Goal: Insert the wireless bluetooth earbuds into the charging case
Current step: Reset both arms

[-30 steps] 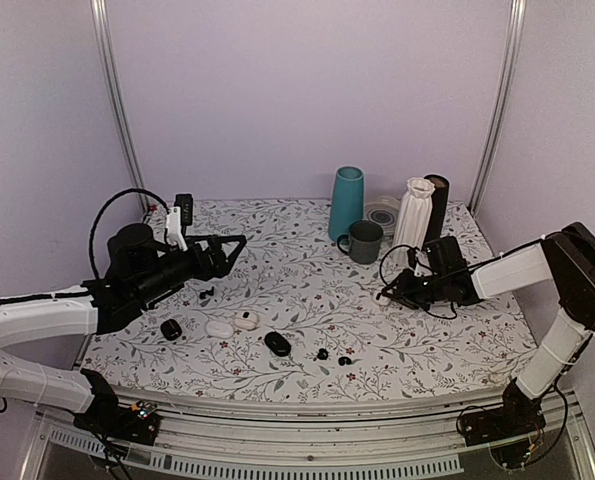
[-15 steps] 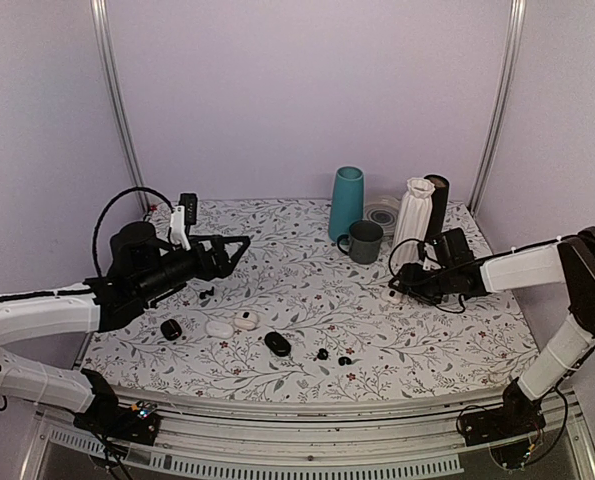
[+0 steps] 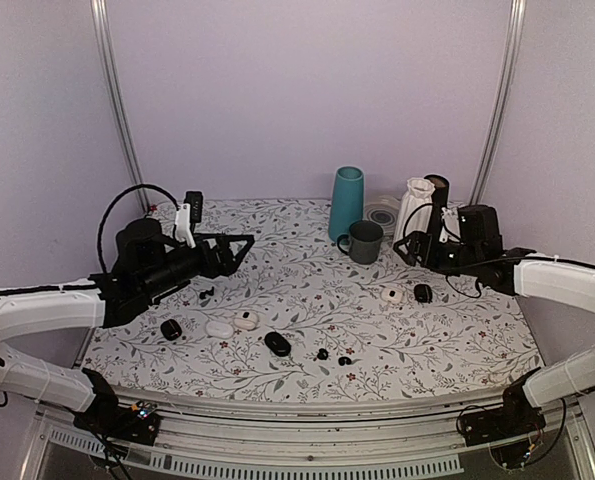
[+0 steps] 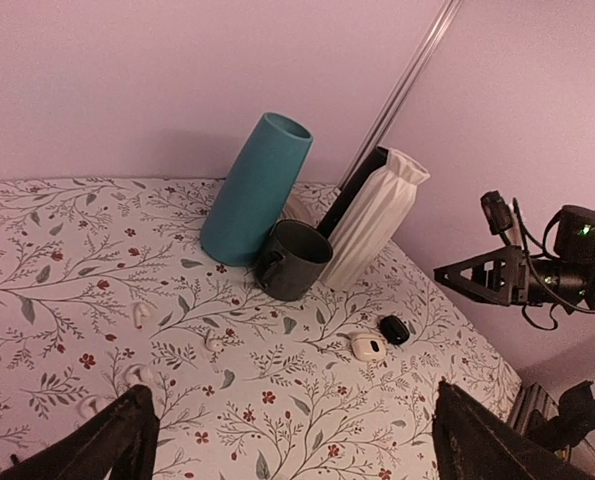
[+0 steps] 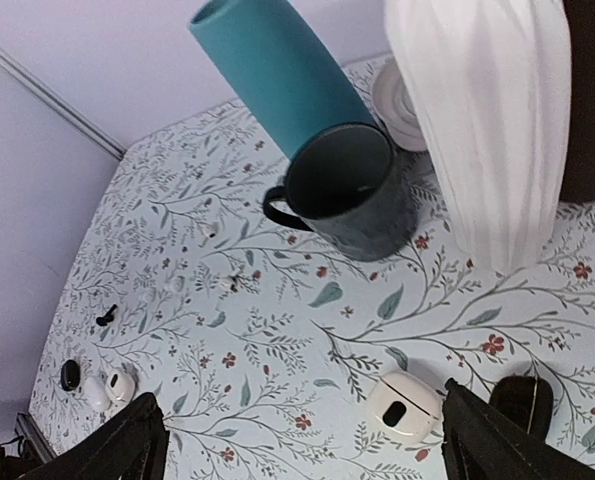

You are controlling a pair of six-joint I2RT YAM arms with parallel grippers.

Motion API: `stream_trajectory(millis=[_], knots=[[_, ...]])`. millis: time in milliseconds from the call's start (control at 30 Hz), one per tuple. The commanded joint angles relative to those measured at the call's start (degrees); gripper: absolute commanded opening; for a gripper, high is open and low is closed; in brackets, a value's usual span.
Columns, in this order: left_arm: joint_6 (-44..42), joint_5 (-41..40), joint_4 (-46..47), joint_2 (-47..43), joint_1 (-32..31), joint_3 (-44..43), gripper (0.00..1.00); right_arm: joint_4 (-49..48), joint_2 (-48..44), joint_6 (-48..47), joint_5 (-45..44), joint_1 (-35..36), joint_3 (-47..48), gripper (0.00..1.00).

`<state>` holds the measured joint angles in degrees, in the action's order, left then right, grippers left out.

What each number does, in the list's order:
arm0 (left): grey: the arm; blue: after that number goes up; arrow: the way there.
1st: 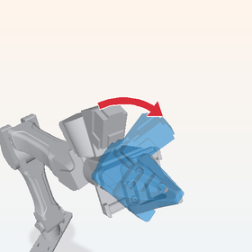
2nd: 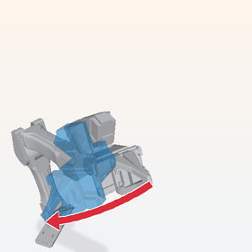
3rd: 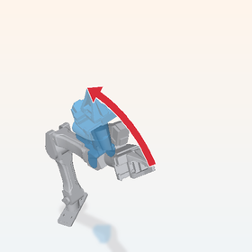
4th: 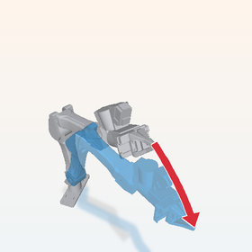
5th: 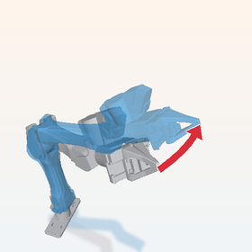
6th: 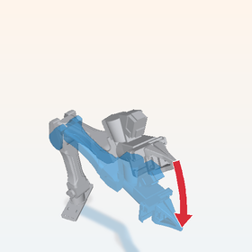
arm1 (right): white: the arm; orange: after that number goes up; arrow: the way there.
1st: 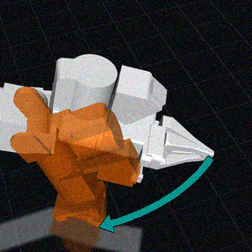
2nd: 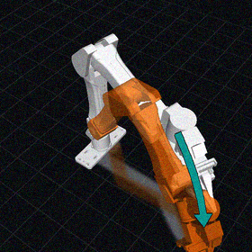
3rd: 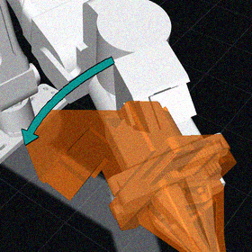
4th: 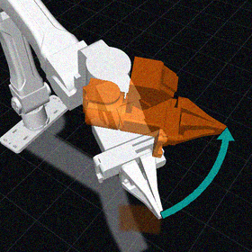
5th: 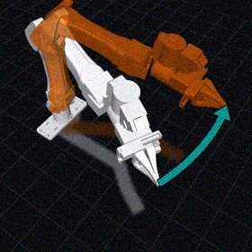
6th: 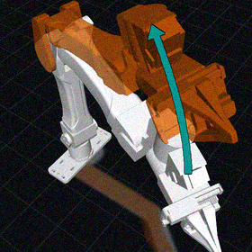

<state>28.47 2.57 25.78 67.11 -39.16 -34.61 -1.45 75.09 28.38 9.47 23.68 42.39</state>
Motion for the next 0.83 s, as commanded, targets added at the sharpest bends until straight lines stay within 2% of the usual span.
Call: stream_trajectory(millis=[0,333,800], knots=[[-1.45,0.62,0.42,0.83,0.82,-1.68,0.96,-4.37,-5.82,-4.06,-0.88,3.90,-0.20,0.98],[-2.70,0.10,-0.88,0.02,0.81,-1.53,0.96,-9.56,-12.44,-9.50,-4.47,14.32,3.99,0.99],[-3.61,-1.03,-2.05,-2.55,0.77,-1.03,0.96,-10.42,-15.92,-9.44,-6.48,14.84,4.78,0.99]])
